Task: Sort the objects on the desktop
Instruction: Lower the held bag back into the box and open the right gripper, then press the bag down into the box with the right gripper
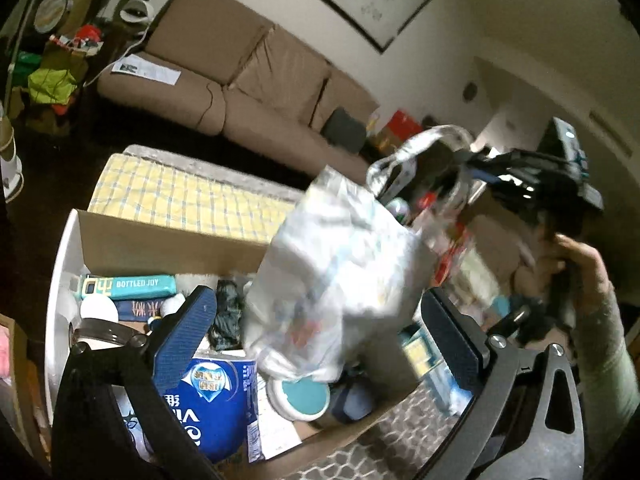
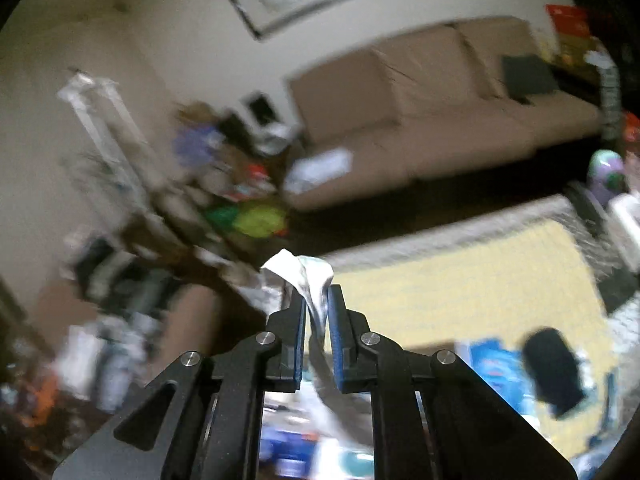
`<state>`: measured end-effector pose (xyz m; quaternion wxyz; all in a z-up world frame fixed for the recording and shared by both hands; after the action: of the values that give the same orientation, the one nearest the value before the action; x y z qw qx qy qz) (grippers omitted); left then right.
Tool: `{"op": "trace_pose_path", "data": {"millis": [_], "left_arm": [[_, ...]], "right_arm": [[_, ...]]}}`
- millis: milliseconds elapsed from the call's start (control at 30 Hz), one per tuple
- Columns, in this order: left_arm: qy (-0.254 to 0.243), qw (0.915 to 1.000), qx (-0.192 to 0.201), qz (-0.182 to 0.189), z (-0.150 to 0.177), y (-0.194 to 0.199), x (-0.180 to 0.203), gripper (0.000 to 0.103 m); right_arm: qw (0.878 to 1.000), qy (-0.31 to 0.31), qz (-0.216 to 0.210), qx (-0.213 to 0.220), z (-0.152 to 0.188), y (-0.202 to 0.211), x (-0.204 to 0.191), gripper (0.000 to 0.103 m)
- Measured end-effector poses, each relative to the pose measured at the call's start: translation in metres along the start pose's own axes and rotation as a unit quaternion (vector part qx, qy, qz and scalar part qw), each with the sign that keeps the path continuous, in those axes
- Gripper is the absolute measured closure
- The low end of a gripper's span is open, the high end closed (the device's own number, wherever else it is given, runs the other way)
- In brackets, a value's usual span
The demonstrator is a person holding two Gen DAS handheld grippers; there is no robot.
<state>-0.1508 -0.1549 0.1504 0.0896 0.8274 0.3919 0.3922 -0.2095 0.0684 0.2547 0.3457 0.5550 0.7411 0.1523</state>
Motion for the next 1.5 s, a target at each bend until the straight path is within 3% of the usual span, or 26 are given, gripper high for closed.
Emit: {"op": "trace_pose_path", "data": {"millis": [167, 267, 367, 500, 700, 833, 1000, 1100, 1133, 1167, 1200, 1333, 1367, 1500], "left_arm": [[-0.032, 0.9984, -0.044, -0.016, 0.017, -0.035, 0.011, 0.0], [-0.051, 0.9959, -0.068, -0.028, 0.026, -0.056, 0.016, 0.0], [-0.055, 0.9935, -0.094, -0.033, 0.039, -0.079, 0.019, 0.001], [-0.004, 0.9964, -0.083, -0.018, 0.036, -0.072, 0.008, 0.001], [0.079, 0.9968, -0.008, 0.011, 0.007, -0.018, -0.024, 0.001], [0.08, 0.9968, 0.0, 0.006, 0.001, -0.003, -0.033, 0.0], [0.062, 0.9975, -0.032, -0.005, 0.013, -0.021, -0.028, 0.0], [0.04, 0.9977, -0.054, -0.011, 0.02, -0.034, -0.018, 0.0], [0.031, 0.9975, -0.061, -0.017, 0.023, -0.039, -0.015, 0.0], [0.025, 0.9974, -0.065, -0.02, 0.024, -0.041, -0.014, 0.0], [0.019, 0.9969, -0.072, -0.025, 0.028, -0.047, -0.011, 0.0], [0.001, 0.9951, -0.092, -0.035, 0.036, -0.057, -0.007, 0.001], [-0.004, 0.9946, -0.097, -0.037, 0.039, -0.06, -0.006, 0.001], [-0.02, 0.9922, -0.115, -0.043, 0.049, -0.071, -0.001, 0.0]], "right_arm": [[0.999, -0.02, 0.05, 0.0, 0.015, -0.032, 0.057, 0.092], [0.998, 0.001, 0.064, 0.011, 0.014, -0.029, 0.068, 0.092], [0.999, 0.029, 0.035, 0.014, 0.014, -0.026, 0.061, 0.092], [0.997, 0.074, -0.017, -0.02, 0.047, -0.034, 0.026, 0.092], [0.985, 0.091, -0.106, -0.101, 0.14, -0.064, -0.022, 0.092], [0.972, 0.111, -0.133, -0.161, 0.206, -0.093, -0.049, 0.092], [0.96, 0.11, -0.12, -0.229, 0.263, -0.124, -0.049, 0.091], [0.957, 0.103, -0.124, -0.242, 0.273, -0.122, -0.047, 0.088], [0.956, 0.099, -0.121, -0.247, 0.273, -0.12, -0.045, 0.084], [0.956, 0.092, -0.119, -0.25, 0.272, -0.116, -0.042, 0.063], [0.958, 0.091, -0.117, -0.244, 0.268, -0.111, -0.04, 0.049], [0.965, 0.105, -0.092, -0.221, 0.25, -0.084, -0.029, 0.048], [0.967, 0.112, -0.077, -0.216, 0.244, -0.079, -0.026, 0.048], [0.969, 0.171, 0.046, -0.169, 0.212, -0.065, 0.008, 0.048]]}}
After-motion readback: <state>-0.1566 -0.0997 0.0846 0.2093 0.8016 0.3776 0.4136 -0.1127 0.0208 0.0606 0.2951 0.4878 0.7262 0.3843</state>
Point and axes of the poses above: each gripper's, at about its wrist camera, not at the fingertips, and y roughly against the way its jaws point, x to its right, z to its underside, the point moved 7 cm from there along -y, roughly the way its jaws point, and after that the axes turned 1 degree about z, right-handed, at the moved point
